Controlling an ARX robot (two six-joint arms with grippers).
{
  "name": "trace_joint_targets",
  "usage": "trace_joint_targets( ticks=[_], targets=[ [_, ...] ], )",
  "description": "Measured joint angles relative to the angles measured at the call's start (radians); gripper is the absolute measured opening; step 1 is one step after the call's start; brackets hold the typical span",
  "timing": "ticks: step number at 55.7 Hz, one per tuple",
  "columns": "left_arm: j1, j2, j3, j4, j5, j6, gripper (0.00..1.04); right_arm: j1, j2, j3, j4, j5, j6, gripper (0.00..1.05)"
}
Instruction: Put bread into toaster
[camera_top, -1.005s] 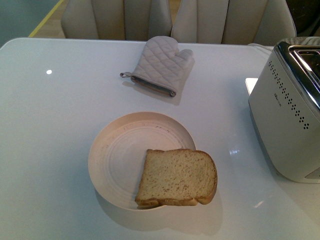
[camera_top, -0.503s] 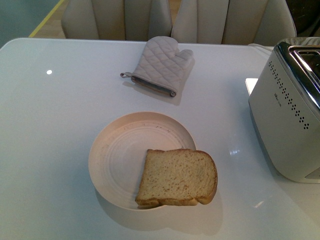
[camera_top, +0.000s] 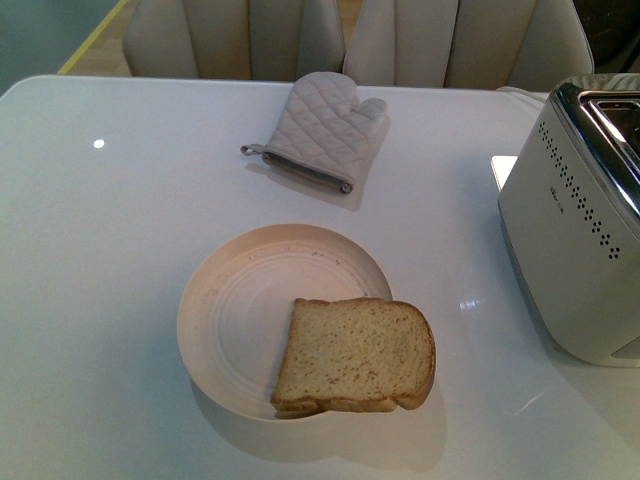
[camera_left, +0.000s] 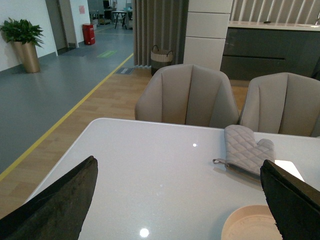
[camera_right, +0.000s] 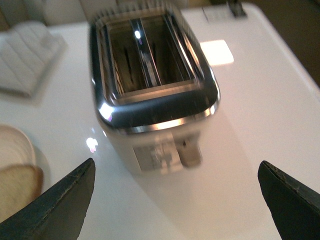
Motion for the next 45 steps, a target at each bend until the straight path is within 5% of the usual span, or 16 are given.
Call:
trace_joint_targets(
  ticks=[9,21,45],
  targets=[
    [0.0,0.0,0.0,0.0,0.0,0.0,0.97,0.073,0.108,0.056,0.058,-0.013,0.077,0.96],
    [0.0,0.0,0.0,0.0,0.0,0.0,0.97,0.293,0.522,0.224,0.268,0.001,0.194,0.96],
    [0.0,0.0,0.0,0.0,0.0,0.0,0.97,0.324,1.136,0.364,0.536,-0.29,0.495,0.96]
  ],
)
